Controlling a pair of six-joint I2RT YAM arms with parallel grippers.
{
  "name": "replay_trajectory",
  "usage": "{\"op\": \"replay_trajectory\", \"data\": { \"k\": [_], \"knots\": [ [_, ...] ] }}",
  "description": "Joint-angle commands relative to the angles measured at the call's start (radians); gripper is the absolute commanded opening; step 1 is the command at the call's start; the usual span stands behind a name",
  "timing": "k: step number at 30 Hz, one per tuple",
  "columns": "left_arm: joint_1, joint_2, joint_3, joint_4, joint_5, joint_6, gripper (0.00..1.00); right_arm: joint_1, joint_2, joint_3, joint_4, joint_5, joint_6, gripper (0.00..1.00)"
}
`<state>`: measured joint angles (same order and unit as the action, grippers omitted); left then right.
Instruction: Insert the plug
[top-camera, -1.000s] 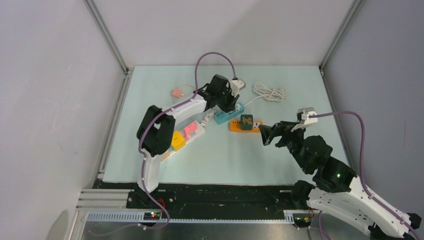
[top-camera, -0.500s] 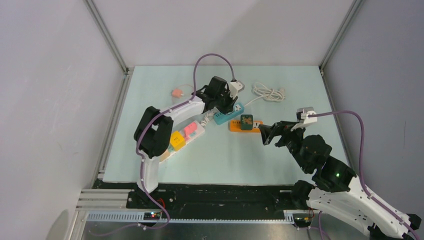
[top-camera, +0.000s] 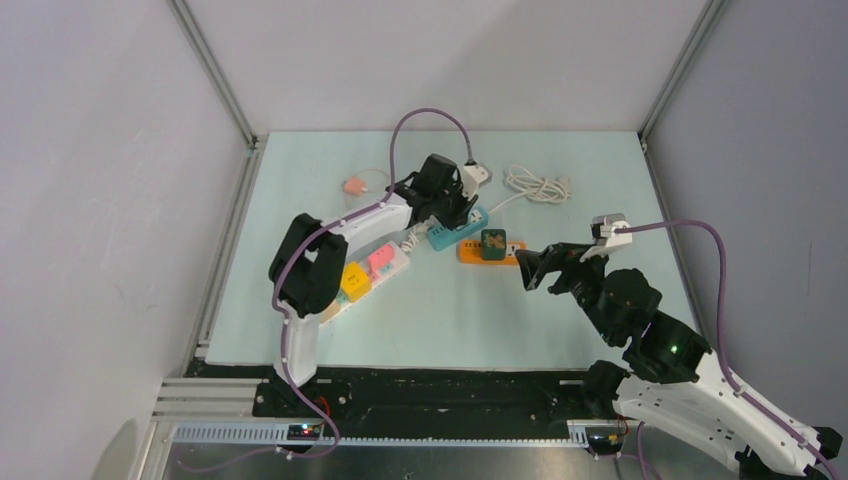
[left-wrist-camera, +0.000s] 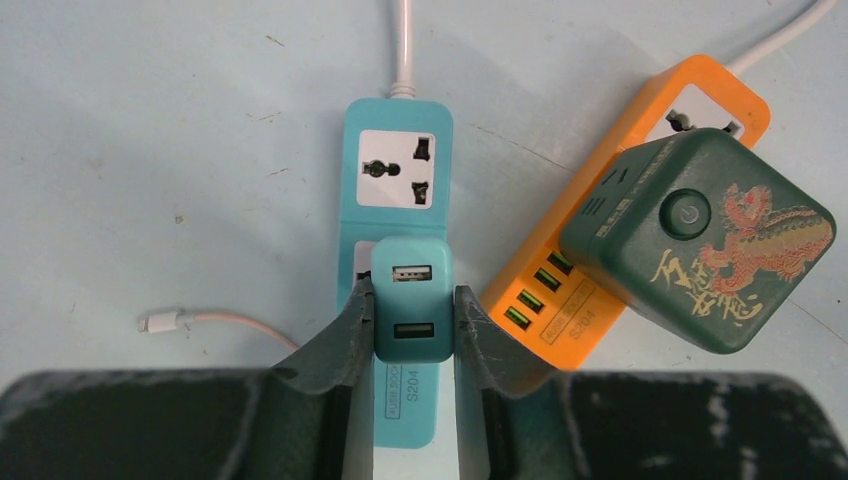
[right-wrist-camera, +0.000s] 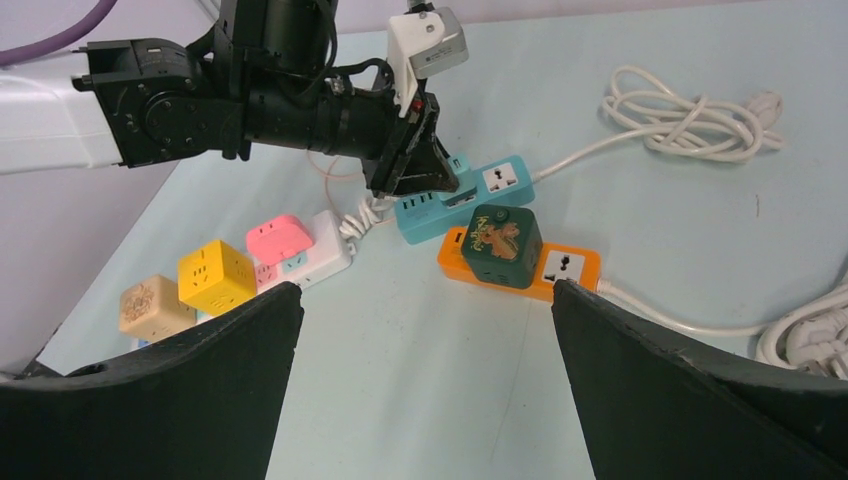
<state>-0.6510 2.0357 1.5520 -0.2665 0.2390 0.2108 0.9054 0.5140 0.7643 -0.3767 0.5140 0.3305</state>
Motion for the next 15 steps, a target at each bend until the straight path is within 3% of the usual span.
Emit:
{"op": "replay_trajectory", "data": {
  "k": [1, 15],
  "knots": [
    [-0.026, 0.043, -0.043, -0.074, -0.032, -0.010, 0.00, -0.004, -0.012, 0.004, 0.016, -0.002, 0.038, 1.00],
    [-0.027, -0.047, -0.190, 0.014, -0.062, -0.060, 0.00, -0.004, -0.058, 0.004, -0.028, 0.001, 0.052, 0.99]
  ]
}}
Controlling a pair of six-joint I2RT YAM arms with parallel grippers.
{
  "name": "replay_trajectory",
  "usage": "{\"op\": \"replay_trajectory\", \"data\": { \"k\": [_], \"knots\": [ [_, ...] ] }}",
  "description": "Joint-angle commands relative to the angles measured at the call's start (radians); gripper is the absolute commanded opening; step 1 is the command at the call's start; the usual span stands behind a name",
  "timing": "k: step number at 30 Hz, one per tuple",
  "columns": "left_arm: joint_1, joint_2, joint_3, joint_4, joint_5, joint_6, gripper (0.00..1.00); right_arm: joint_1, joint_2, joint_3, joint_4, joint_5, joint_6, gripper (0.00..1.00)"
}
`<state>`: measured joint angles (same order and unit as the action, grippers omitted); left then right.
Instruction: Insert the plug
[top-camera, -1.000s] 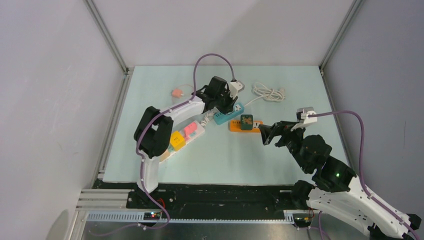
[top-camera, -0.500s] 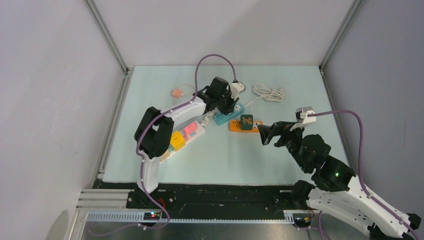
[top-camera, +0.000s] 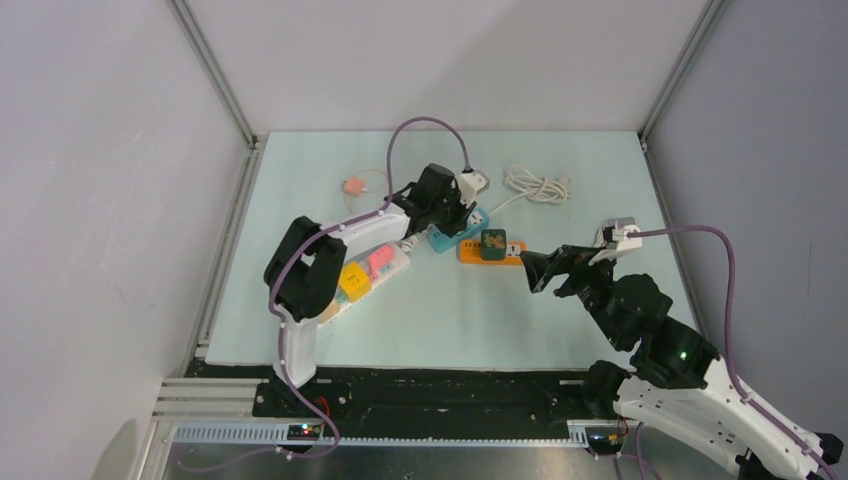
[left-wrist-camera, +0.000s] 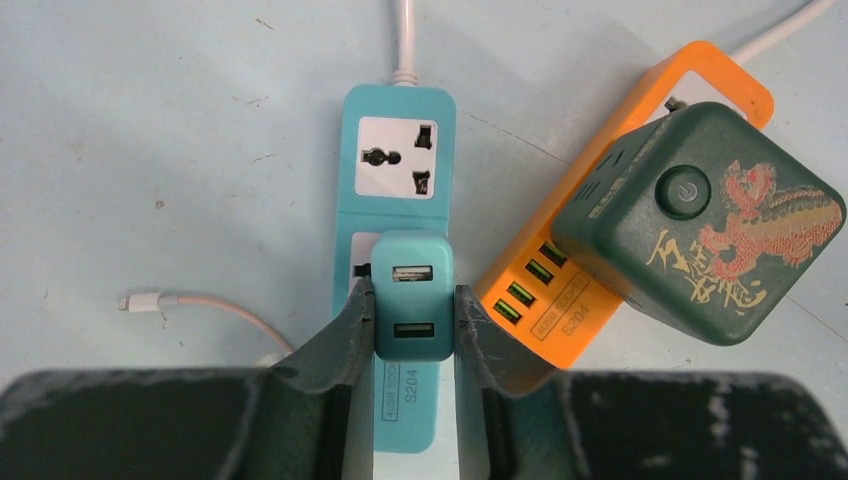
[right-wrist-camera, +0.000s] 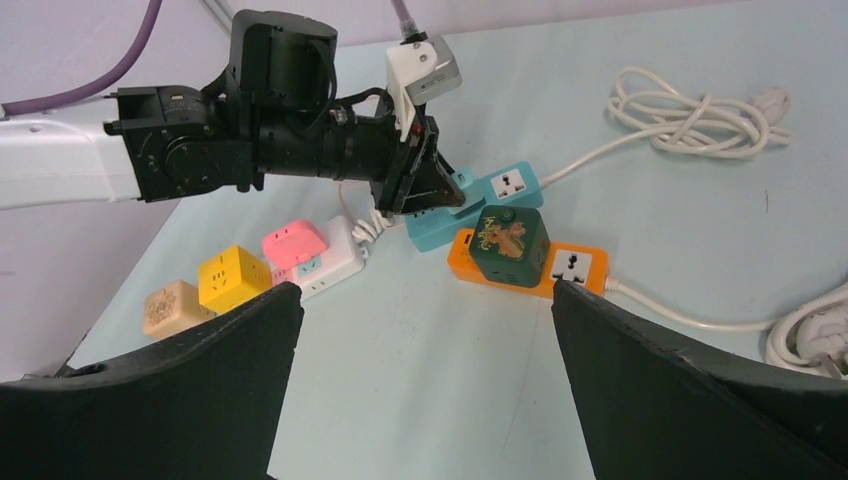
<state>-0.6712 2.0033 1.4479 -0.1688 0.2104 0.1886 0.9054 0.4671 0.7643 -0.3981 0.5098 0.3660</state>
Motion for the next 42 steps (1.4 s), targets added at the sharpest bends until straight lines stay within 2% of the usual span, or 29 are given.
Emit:
{"op": "replay_trajectory", "data": {
  "k": [1, 8, 15, 22, 34, 36, 38, 39, 40, 41, 42],
  "knots": [
    [-0.006, -0.028, -0.098, -0.060, -0.039, -0.046, 0.00, -0.004, -0.014, 0.004, -0.007, 0.007, 0.016, 0.99],
    [-0.007, -0.078, -0.206, 0.004, -0.070, -0.055, 0.00, -0.004, -0.016, 0.004, -0.009, 0.009, 0.015, 0.99],
    [-0.011, -0.080, -0.222, 0.005, -0.056, -0.018, 0.00, -0.005, -0.008, 0.004, -0.005, 0.004, 0.019, 0.99],
    [-0.012, -0.011, -0.183, -0.019, -0.069, 0.031, 0.00, -0.005, -0.012, 0.004, -0.005, 0.005, 0.016, 0.99],
    [-0.016, 0.006, -0.149, -0.087, -0.085, 0.003, 0.00, -0.004, -0.013, 0.004, -0.009, 0.010, 0.023, 0.99],
    [-0.016, 0.001, -0.155, -0.087, -0.090, -0.001, 0.05, -0.004, -0.016, 0.003, -0.007, 0.011, 0.022, 0.99],
    [-0.015, -0.005, -0.162, -0.087, -0.102, -0.003, 0.22, -0.006, -0.014, 0.004, -0.002, 0.010, 0.019, 0.99],
    [-0.015, -0.014, -0.163, -0.085, -0.105, -0.001, 0.38, -0.006, -0.011, 0.004, 0.001, 0.009, 0.017, 0.99],
    [-0.015, -0.024, -0.164, -0.084, -0.106, 0.000, 0.44, -0.006, -0.005, 0.004, 0.011, 0.007, 0.014, 0.99],
    [-0.015, -0.029, -0.163, -0.084, -0.106, 0.006, 0.54, -0.007, -0.002, 0.004, 0.016, 0.004, 0.012, 0.99],
    [-0.016, -0.042, -0.161, -0.083, -0.103, 0.011, 0.60, -0.007, 0.007, 0.007, 0.020, 0.002, 0.013, 0.99]
  ]
}}
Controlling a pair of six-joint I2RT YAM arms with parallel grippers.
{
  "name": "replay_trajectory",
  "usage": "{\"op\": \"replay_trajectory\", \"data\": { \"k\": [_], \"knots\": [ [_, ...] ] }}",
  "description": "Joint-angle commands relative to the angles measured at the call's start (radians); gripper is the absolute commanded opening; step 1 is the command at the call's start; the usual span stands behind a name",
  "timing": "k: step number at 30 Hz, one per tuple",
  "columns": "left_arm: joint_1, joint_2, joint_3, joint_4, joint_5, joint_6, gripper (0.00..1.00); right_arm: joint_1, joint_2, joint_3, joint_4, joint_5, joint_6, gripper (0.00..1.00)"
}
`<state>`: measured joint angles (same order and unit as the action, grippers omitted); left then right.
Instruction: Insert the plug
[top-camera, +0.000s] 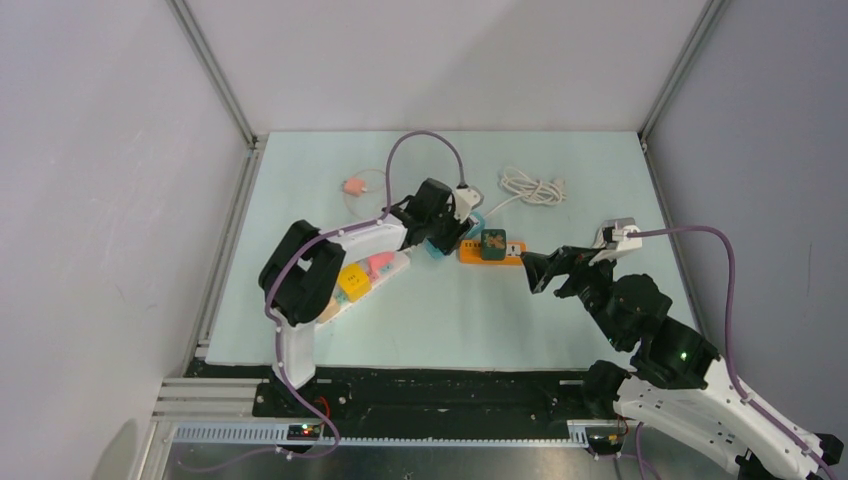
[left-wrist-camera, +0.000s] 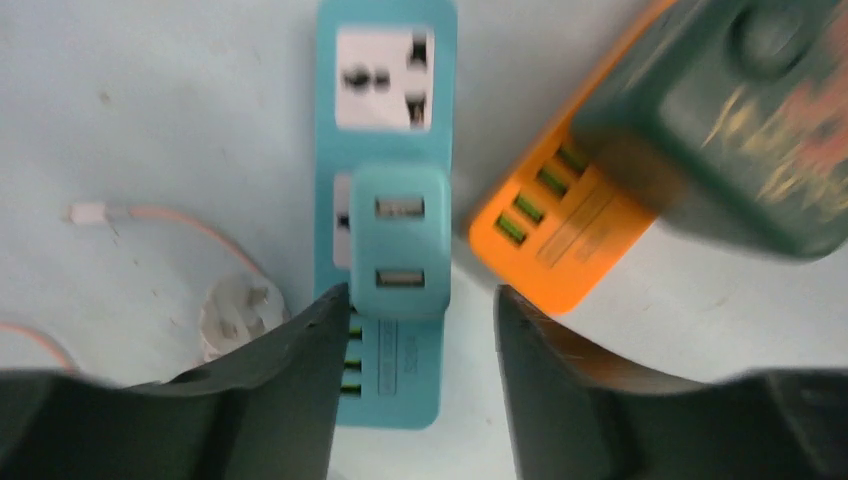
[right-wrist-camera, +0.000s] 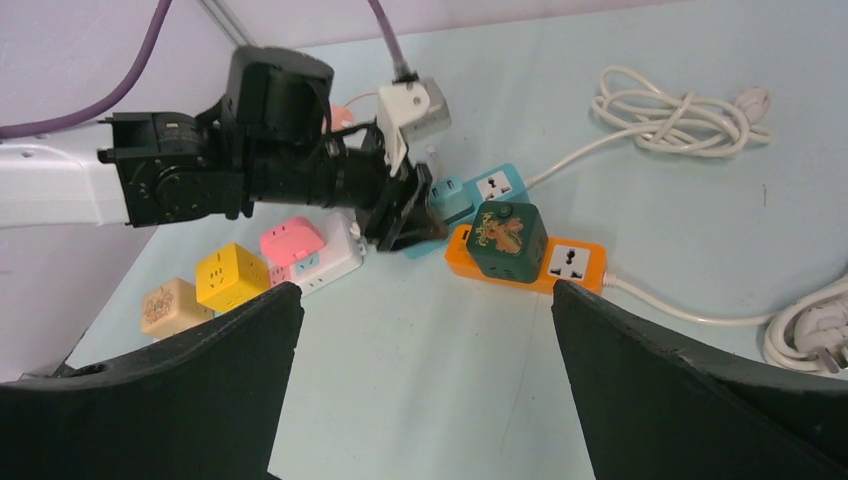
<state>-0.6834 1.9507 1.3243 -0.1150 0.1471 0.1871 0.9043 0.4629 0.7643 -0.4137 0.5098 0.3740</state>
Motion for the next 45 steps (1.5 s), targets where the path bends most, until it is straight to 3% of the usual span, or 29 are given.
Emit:
{"op": "replay_trajectory", "data": {
  "k": [1, 3, 7, 17, 25, 36, 45],
  "knots": [
    [-0.004, 0.005, -0.034, -0.134, -0.039, 0.020, 0.72, -0.007, 0.016, 0.010, 0.035, 0.001, 0.006, 1.00],
    [-0.003, -0.006, -0.017, -0.134, -0.044, 0.034, 0.84, -0.010, 0.034, 0.023, 0.026, 0.001, 0.014, 0.99],
    [0.007, -0.028, 0.023, -0.135, -0.081, 0.054, 0.99, -0.013, 0.049, 0.030, 0.024, -0.004, 0.032, 0.99],
    [0.039, -0.148, 0.006, -0.134, -0.084, 0.036, 1.00, -0.022, 0.038, 0.030, -0.017, -0.027, 0.067, 0.99],
    [0.092, -0.275, -0.017, -0.132, -0.054, -0.060, 0.97, -0.028, -0.001, 0.030, -0.097, -0.002, 0.108, 0.99],
    [0.329, -0.265, 0.042, -0.125, -0.307, -0.451, 0.98, -0.063, 0.060, 0.030, -0.150, 0.020, 0.191, 0.99],
    [0.514, -0.130, 0.118, -0.141, -0.340, -0.743, 0.97, -0.134, 0.086, 0.030, -0.140, -0.055, 0.196, 1.00]
  ]
}}
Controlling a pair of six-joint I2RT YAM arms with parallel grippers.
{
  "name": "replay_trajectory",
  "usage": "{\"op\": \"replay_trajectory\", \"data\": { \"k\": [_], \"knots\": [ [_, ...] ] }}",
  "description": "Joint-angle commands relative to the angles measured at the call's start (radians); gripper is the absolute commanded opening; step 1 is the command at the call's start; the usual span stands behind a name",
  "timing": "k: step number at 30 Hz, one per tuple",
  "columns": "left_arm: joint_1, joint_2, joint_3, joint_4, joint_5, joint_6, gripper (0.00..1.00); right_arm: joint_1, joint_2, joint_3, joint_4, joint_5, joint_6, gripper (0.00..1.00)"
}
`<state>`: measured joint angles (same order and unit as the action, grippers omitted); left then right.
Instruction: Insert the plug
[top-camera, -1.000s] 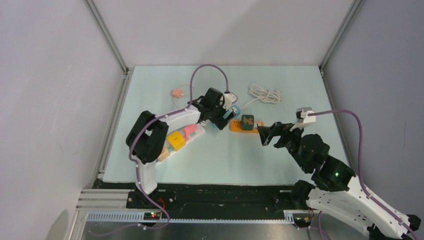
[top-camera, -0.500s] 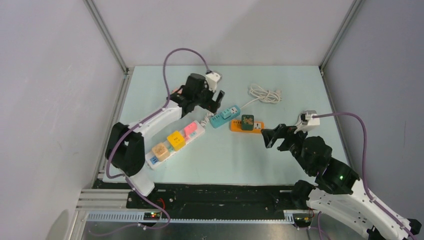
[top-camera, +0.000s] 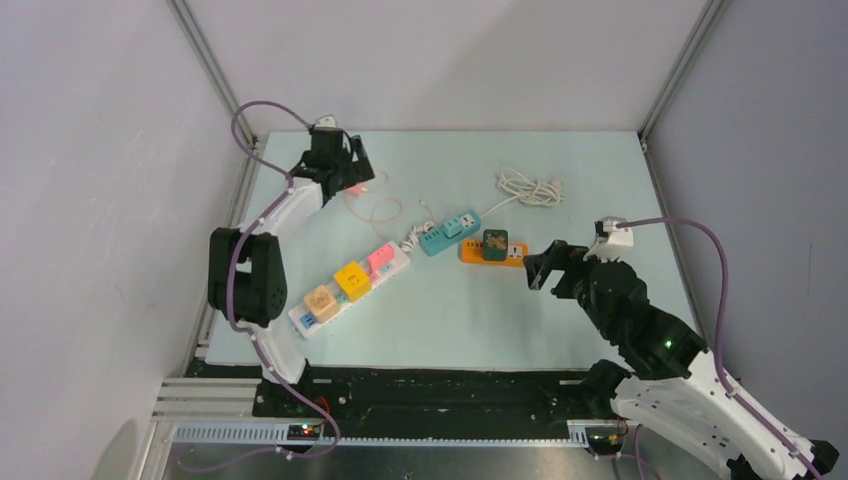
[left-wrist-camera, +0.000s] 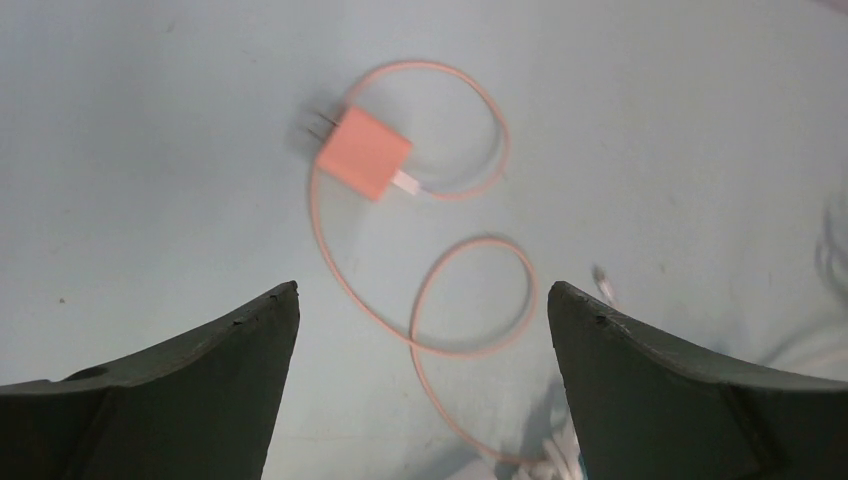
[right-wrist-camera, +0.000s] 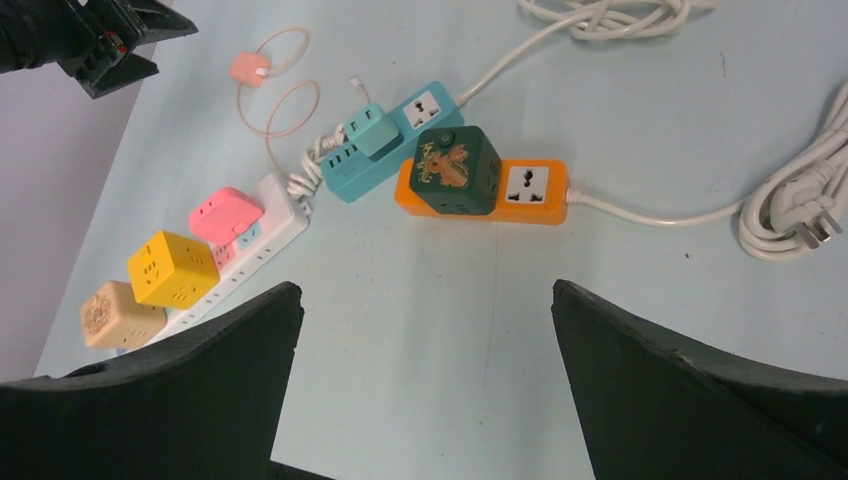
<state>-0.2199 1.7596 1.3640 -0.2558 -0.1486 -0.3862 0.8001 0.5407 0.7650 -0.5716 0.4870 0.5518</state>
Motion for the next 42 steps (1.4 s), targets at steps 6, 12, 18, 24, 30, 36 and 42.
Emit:
{"op": "replay_trajectory", "data": {
  "k": [6, 12, 18, 24, 30, 36, 42],
  "knots": [
    [0.073, 0.208, 0.196, -0.045, -0.031, -0.396, 0.95, -0.077, 0.025, 0.030, 0.017, -0.065, 0.025, 0.99],
    [0.047, 0.299, 0.290, -0.074, -0.065, -0.574, 0.89, -0.106, 0.032, 0.030, 0.011, -0.085, 0.036, 0.98],
    [0.022, 0.366, 0.357, -0.117, -0.137, -0.590, 0.88, -0.123, 0.019, 0.030, -0.009, -0.078, 0.049, 0.98],
    [-0.040, 0.413, 0.366, -0.161, -0.164, -0.680, 0.82, -0.139, 0.021, 0.030, -0.009, -0.080, 0.056, 0.97],
    [-0.052, 0.394, 0.288, -0.161, -0.194, -0.817, 0.69, -0.144, -0.002, 0.030, -0.038, -0.065, 0.068, 0.96],
    [-0.052, 0.383, 0.241, -0.160, -0.229, -0.920, 0.64, -0.151, -0.026, 0.030, -0.053, -0.059, 0.066, 0.96],
    [-0.052, 0.445, 0.309, -0.160, -0.192, -1.010, 0.63, -0.160, -0.034, 0.030, -0.061, -0.067, 0.062, 0.96]
  ]
}}
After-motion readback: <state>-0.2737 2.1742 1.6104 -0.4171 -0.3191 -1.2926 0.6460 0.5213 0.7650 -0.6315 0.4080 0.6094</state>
